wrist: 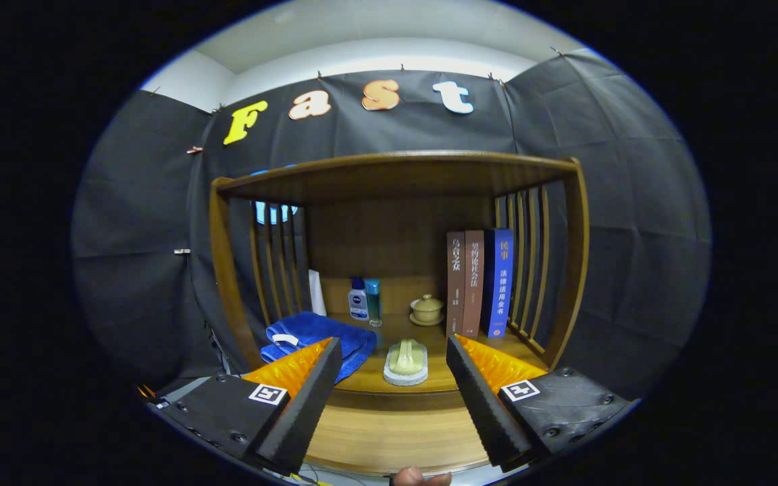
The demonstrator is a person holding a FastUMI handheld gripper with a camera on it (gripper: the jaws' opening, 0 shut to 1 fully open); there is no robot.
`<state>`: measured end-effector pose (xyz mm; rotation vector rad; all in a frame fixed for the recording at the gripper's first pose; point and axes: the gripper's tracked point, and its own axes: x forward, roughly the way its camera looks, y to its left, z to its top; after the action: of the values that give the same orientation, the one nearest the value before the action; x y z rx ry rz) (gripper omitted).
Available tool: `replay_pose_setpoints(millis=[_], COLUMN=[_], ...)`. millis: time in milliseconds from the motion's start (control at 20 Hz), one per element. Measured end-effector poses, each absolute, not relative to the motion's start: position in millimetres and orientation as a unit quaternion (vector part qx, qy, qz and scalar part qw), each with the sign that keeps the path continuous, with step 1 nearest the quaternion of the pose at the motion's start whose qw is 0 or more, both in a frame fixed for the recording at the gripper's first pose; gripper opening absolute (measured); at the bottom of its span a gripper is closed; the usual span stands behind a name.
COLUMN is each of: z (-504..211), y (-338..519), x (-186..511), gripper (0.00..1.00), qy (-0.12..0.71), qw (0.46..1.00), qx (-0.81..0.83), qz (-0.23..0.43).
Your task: Pull open the drawer, take out the items inside it, and place them on the countertop above the cabinet.
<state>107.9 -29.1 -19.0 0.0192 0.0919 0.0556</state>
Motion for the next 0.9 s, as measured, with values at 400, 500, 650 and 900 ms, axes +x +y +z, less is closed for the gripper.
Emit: replay_pose_setpoints(millis=[400, 500, 650, 900], z=[-77.5, -105.1, -147.1, -211.1], y=[-19.0, -14.7, -22.4, -23.1], x=[27.7, 17.4, 11.1, 3.2], gripper=[0.99, 1.0, 1.0, 1.0], qy=[-0.029, -0.013, 0.007, 0.035], qw=[0.999, 1.0, 1.0, 0.999], qx=[-0.001, 0.014, 0.014, 0.009], qz=[0.014, 0.014, 0.002, 0.0])
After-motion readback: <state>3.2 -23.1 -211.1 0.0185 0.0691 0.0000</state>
